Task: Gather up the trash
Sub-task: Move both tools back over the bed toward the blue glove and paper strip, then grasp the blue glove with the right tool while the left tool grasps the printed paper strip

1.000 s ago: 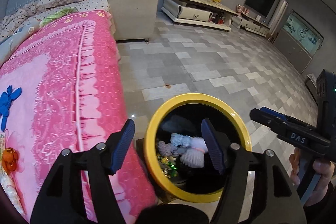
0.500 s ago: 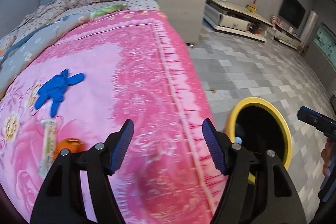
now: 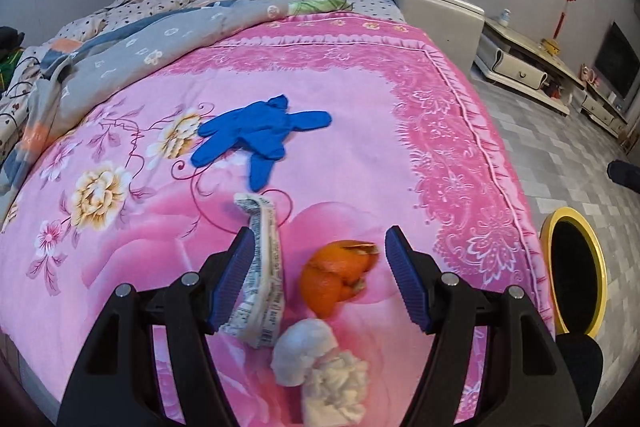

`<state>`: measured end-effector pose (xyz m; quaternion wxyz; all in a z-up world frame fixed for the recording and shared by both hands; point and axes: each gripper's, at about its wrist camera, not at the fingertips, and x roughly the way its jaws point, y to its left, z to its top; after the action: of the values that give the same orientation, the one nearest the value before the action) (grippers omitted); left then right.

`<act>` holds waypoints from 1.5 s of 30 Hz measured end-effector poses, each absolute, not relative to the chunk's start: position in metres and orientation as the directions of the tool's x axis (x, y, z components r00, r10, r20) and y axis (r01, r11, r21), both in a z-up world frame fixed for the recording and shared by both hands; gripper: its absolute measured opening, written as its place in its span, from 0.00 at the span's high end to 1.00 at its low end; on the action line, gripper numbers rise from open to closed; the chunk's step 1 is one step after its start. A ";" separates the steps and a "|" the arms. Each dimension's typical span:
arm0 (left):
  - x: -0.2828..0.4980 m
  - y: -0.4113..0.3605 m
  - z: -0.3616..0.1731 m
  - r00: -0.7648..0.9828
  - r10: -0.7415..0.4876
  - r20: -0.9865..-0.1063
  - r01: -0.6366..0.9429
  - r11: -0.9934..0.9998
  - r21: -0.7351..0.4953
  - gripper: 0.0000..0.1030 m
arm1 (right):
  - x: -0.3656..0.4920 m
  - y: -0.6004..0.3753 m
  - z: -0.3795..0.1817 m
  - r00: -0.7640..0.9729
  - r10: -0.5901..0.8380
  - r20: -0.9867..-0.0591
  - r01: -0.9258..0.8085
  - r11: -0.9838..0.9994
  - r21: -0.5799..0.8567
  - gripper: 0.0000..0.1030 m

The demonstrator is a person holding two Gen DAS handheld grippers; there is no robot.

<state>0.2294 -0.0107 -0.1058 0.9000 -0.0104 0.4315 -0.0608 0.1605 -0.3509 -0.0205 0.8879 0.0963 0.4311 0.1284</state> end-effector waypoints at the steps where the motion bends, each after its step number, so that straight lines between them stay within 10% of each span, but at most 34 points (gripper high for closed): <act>1: 0.231 -0.003 -0.110 0.616 -0.111 -0.780 0.090 0.993 -0.070 0.38 | 0.170 -0.339 -0.020 0.581 0.325 -0.746 -0.167 0.945 0.282 0.47; 26: 0.266 0.045 -0.173 0.552 -0.154 -0.820 -0.021 0.980 -0.199 0.40 | 0.369 -0.096 -0.108 0.275 0.411 -0.869 -0.453 0.853 0.260 0.46; 41: 0.272 0.041 -0.185 0.547 -0.139 -0.826 -0.011 0.985 -0.174 0.77 | 0.396 -0.026 -0.165 0.272 0.242 -0.931 -0.548 0.834 0.056 0.46; 45: 0.270 0.039 -0.183 0.558 -0.122 -0.821 -0.014 0.988 -0.156 0.78 | 0.390 -0.020 -0.168 0.294 0.239 -0.925 -0.569 0.822 0.032 0.60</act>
<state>0.2705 0.0392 -0.1827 0.8796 -0.0723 0.4691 -0.0309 0.3904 -0.0202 -0.1678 0.7896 -0.1536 0.5362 0.2558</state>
